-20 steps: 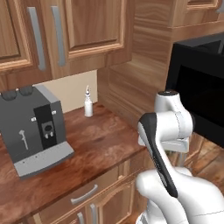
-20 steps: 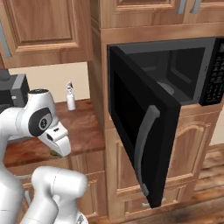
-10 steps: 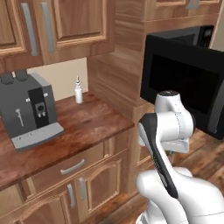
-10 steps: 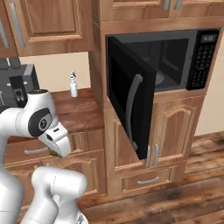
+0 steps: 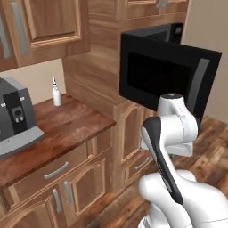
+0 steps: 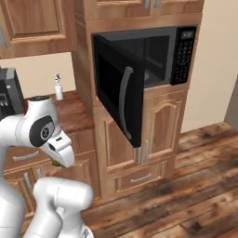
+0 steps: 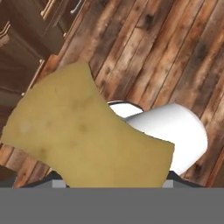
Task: Place the sponge inside the microwave to prepare for sanitizing.
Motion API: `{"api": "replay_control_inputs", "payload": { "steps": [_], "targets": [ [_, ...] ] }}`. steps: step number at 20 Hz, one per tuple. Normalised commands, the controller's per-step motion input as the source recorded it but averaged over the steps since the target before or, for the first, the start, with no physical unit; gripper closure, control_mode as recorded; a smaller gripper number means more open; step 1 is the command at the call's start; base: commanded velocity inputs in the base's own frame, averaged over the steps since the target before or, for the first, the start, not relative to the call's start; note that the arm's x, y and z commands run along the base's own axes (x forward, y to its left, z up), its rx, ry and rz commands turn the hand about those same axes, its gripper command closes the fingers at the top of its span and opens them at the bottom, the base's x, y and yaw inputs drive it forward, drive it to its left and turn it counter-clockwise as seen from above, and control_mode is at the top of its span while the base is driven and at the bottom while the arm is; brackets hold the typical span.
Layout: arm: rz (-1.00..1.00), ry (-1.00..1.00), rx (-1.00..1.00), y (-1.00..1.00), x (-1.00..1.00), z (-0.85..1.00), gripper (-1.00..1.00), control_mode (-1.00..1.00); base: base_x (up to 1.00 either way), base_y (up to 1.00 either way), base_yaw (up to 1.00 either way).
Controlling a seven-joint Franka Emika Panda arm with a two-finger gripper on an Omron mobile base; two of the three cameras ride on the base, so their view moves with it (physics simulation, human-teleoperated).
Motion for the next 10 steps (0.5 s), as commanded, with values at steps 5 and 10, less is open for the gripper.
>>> {"api": "replay_control_inputs", "payload": {
  "steps": [5, 10],
  "targets": [
    [0.00, 0.00, 0.00, 0.00, 0.00, 0.00, 1.00, 1.00, -0.09, -0.11, -0.54],
    [0.00, 0.00, 0.00, 0.00, 0.00, 0.00, 1.00, 1.00, -0.36, -0.29, -0.60]
  ]
}}
